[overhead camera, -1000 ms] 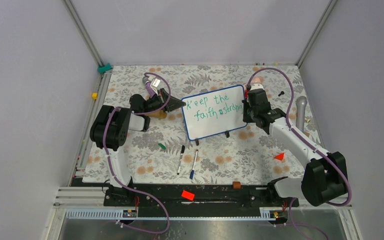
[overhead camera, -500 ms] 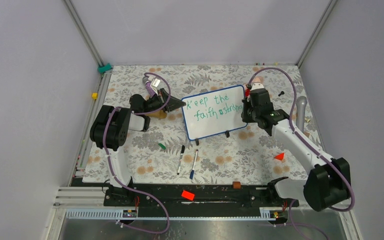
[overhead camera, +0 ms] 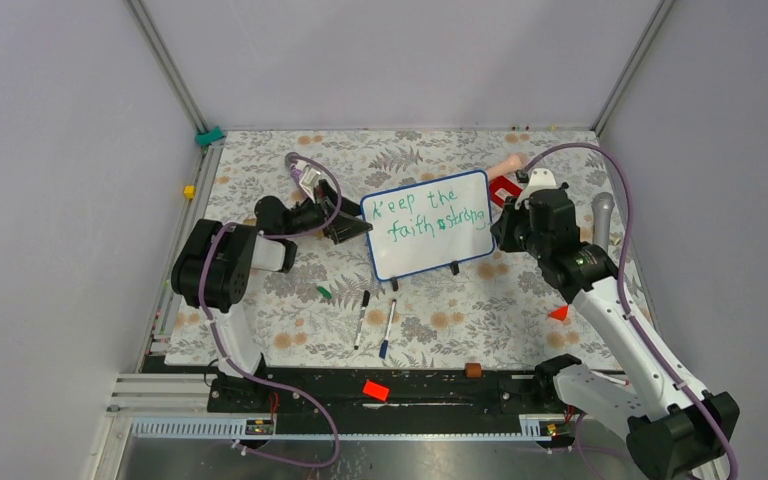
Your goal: Write a sentence on the whiteboard
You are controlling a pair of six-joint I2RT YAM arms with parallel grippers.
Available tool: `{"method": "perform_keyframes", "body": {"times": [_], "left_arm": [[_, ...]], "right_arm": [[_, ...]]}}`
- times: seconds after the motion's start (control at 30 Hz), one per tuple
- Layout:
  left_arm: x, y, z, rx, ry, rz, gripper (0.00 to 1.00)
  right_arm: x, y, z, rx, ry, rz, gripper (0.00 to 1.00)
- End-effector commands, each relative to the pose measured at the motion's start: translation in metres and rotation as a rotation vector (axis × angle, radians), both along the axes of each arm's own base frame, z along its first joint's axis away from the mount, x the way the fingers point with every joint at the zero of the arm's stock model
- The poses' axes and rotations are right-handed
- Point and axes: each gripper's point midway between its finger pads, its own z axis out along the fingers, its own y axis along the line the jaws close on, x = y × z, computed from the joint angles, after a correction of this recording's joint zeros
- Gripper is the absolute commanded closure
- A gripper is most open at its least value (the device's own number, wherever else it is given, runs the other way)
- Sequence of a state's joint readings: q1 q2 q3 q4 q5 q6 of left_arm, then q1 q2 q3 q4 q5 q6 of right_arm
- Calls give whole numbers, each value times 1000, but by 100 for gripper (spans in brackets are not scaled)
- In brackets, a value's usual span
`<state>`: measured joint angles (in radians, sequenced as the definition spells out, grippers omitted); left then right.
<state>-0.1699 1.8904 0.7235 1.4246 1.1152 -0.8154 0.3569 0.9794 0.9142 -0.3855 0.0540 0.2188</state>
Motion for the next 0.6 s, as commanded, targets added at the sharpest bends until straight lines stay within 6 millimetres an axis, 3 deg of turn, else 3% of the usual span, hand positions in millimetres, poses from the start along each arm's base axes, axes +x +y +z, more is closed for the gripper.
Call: {"method": "perform_keyframes", "body": {"times": [0.0, 0.23, 0.4, 0.57], "left_arm": [[-4, 5, 25, -8, -131, 11, 1], [-6, 16, 39, -27, -159, 97, 1], [-3, 37, 44, -46, -153, 233, 1], [-16, 51, 59, -56, -209, 305, 1]], "right_arm": [[-12, 1, 4, 23, 7, 18, 100], [-22, -3, 10, 26, -8, 19, 100], [-26, -1, 15, 53, -19, 29, 100], [-29, -1, 18, 60, -29, 28, 100]]}}
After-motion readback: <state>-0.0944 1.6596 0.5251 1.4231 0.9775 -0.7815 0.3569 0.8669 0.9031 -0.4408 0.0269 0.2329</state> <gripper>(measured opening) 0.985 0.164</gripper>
